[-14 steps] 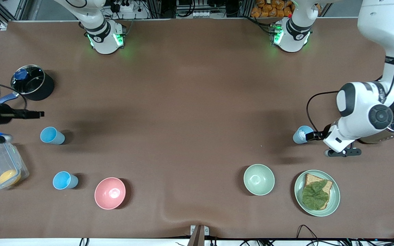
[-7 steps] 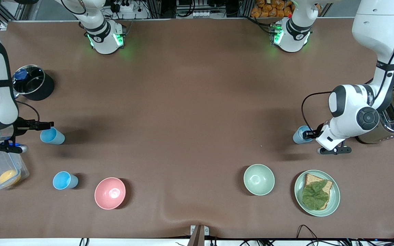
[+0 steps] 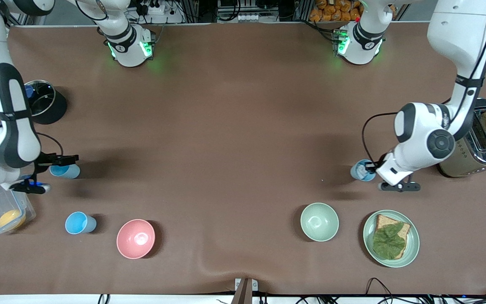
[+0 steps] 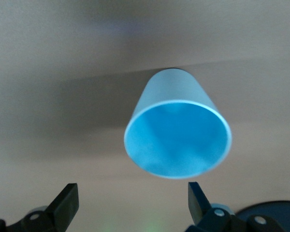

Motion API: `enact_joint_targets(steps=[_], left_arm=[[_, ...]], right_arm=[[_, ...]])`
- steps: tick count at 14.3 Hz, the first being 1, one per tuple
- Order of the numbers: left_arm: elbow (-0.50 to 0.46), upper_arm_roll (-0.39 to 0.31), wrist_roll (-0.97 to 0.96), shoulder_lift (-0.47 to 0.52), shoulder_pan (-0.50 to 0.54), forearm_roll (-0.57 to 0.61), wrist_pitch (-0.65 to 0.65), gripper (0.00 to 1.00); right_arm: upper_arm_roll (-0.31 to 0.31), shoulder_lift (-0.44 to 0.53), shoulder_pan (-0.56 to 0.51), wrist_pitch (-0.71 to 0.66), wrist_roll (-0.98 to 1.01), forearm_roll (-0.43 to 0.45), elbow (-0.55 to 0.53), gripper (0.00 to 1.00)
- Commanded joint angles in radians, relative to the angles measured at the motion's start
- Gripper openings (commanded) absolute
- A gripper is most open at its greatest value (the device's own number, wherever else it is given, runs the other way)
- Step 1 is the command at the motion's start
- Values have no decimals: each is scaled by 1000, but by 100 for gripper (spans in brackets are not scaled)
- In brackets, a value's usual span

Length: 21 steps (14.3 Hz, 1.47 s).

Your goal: Stack blue cups with both arms

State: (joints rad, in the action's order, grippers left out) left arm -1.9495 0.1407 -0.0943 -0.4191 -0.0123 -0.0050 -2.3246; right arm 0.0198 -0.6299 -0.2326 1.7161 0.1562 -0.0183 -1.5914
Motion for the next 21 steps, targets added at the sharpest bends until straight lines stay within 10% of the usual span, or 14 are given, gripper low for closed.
enact_joint_targets(steps=[1,3,13,16,17,18,21], left_arm=[[7,132,-155,43,-3,-26,5,0],[72,227,-347,17,-36,-15,5,0],[287,226,-1186,-243,-510,247,-29,0],[287,227,-1294,-260,-534,301,-29,0],[285,229,-1305,-257,-522,303,-29,34],[284,229,-1308,-254,-523,303,-29,99],[285,232,-1312,-209,-515,292,-18,100]], right_arm=[[-1,-30,6,8,13,-17,18,100],[-1,-42,6,29,13,-47,16,100],[-1,-48,3,118,94,-49,21,74],[-1,-48,-8,109,95,-49,18,20],[-1,-48,-10,99,95,-49,18,8],[-1,-47,-11,92,95,-51,18,0],[-1,-45,-28,65,94,-78,14,0]])
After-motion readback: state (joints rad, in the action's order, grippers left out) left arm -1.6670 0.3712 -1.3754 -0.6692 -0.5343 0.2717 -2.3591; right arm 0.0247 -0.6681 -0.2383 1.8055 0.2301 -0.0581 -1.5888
